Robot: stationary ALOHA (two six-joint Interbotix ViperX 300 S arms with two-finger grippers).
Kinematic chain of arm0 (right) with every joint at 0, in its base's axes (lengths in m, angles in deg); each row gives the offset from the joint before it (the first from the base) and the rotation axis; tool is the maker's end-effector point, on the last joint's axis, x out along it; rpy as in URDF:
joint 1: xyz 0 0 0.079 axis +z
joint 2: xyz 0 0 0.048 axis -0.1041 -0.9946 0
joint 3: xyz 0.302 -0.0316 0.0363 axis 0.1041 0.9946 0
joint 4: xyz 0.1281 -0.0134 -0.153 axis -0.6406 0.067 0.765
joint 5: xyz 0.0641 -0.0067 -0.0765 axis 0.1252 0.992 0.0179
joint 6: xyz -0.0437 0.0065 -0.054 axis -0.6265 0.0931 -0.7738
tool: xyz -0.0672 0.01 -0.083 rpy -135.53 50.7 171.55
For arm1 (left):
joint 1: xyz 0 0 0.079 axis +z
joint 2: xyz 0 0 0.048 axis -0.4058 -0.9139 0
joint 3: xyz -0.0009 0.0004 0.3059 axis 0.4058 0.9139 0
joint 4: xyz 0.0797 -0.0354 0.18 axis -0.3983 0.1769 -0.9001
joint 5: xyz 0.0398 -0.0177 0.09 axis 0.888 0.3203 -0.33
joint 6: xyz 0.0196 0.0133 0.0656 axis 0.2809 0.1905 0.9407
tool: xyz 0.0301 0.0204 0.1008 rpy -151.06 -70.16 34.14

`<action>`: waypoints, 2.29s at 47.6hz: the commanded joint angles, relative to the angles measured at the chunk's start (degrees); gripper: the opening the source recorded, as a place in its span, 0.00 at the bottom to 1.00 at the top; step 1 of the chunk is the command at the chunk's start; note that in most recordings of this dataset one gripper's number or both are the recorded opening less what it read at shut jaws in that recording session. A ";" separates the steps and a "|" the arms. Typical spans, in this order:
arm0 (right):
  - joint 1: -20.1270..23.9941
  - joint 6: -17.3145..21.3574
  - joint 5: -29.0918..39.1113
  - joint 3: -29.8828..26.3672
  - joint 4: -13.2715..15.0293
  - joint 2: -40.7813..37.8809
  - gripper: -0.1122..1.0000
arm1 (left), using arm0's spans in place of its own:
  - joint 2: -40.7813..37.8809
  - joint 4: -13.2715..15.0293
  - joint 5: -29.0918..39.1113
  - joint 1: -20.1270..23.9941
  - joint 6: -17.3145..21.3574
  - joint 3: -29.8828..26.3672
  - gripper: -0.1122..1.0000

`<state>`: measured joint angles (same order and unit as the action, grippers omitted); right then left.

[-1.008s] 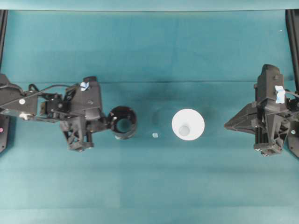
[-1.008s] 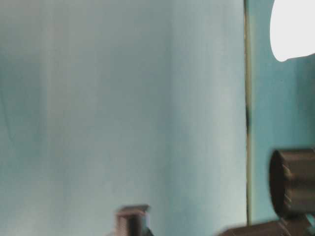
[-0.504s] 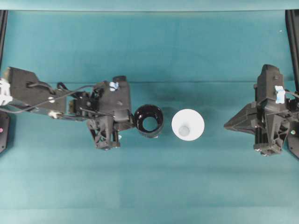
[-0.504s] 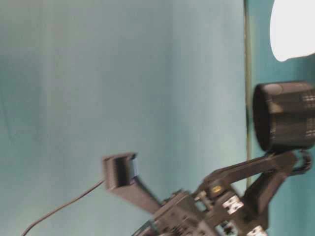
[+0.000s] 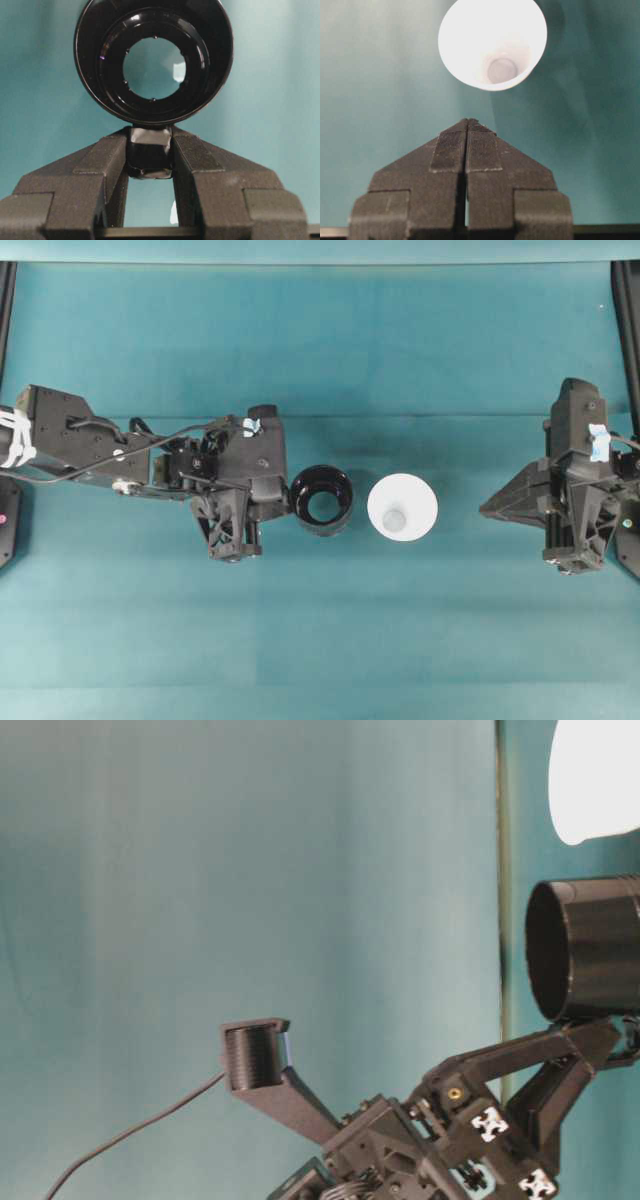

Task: Put a paper cup into the cup holder on your left arm.
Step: 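Slide the held black mug rightward toward the white paper cup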

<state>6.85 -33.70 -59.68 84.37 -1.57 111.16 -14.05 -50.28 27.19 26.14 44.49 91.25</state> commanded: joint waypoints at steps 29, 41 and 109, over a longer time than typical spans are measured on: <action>0.18 0.62 -0.44 -1.49 0.09 0.09 0.07 | -2.46 -0.18 -0.88 -0.09 0.18 -1.67 0.36; 0.18 0.62 -0.44 -1.49 0.00 0.09 0.07 | -3.43 -0.09 -1.41 -0.09 0.26 -2.37 0.36; 0.18 2.90 -0.35 -1.67 0.00 -0.97 0.06 | -3.69 -0.09 -0.88 0.09 0.18 -1.85 0.85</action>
<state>6.85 -31.41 -59.68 84.28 -1.57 110.54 -18.00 -50.28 26.49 26.23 44.58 89.50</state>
